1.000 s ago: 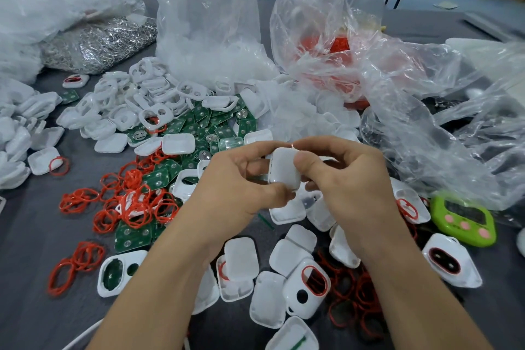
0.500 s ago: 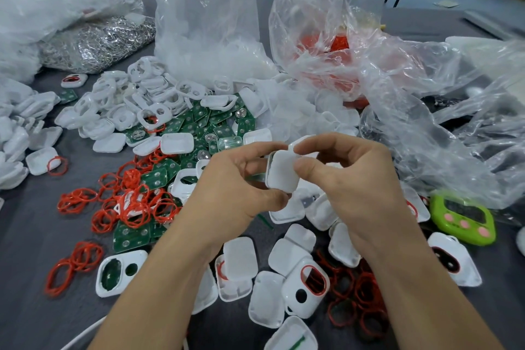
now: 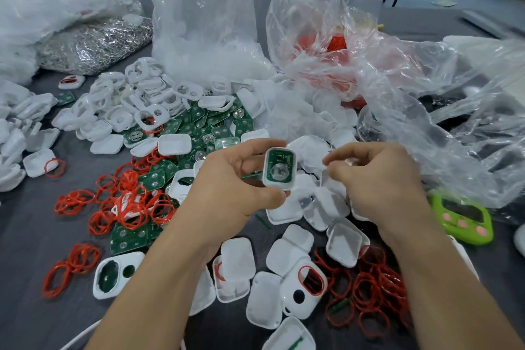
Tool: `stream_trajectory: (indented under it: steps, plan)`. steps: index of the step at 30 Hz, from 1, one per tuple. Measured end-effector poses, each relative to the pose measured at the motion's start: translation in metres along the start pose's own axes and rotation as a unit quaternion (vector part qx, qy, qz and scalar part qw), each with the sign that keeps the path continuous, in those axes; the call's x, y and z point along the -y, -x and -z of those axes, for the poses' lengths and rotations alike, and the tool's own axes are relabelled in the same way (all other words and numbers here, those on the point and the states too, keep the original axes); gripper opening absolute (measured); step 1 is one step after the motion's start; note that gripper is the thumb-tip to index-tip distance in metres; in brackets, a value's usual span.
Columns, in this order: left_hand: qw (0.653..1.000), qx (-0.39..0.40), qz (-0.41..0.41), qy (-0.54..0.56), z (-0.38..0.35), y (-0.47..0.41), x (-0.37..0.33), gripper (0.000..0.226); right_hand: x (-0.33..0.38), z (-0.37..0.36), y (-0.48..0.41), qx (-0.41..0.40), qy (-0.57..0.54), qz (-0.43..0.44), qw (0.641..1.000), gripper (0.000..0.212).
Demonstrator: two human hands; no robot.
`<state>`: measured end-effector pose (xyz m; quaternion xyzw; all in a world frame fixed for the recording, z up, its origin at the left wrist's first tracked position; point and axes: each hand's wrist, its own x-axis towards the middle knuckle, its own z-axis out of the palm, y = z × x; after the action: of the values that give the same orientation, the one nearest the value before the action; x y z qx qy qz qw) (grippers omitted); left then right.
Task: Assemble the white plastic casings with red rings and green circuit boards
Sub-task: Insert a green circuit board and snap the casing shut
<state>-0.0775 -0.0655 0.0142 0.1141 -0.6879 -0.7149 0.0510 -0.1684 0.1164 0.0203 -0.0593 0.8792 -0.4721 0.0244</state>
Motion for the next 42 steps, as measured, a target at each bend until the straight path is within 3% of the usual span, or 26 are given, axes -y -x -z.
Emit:
stream_trajectory:
  steps: [2, 6, 10, 19, 26, 34, 42]
  plan:
    - [1.0, 0.005, -0.007, -0.004, 0.001, 0.0, 0.0, 0.065, 0.004, -0.006, 0.004, -0.025, -0.047, 0.041, 0.998, 0.013]
    - [1.0, 0.009, -0.013, -0.017, -0.001, 0.001, -0.002, 0.064, 0.017, -0.016, 0.013, 0.136, -0.22, 0.007, 0.966, 0.015]
    - [1.0, 0.013, -0.016, -0.011, 0.0, 0.001, -0.002, 0.065, 0.02, -0.019, 0.016, 0.183, -0.251, -0.014, 0.95, 0.013]
    - [0.999, 0.029, -0.022, -0.008, -0.003, 0.0, 0.0, 0.061, 0.016, -0.024, 0.015, 0.16, -0.241, 0.01, 0.957, 0.019]
    - [0.998, -0.045, 0.024, 0.023, -0.008, 0.002, -0.003, 0.022, 0.016, -0.026, 0.016, 0.162, -0.23, 0.039, 0.959, 0.015]
    - [0.997, -0.071, -0.003, -0.031, -0.008, 0.001, -0.002, 0.031, 0.016, -0.032, 0.019, 0.132, -0.216, 0.051, 0.966, 0.009]
    - [0.995, -0.083, -0.029, -0.056, -0.012, 0.003, -0.002, 0.033, 0.013, -0.036, 0.021, 0.077, -0.192, 0.05, 0.977, 0.022]
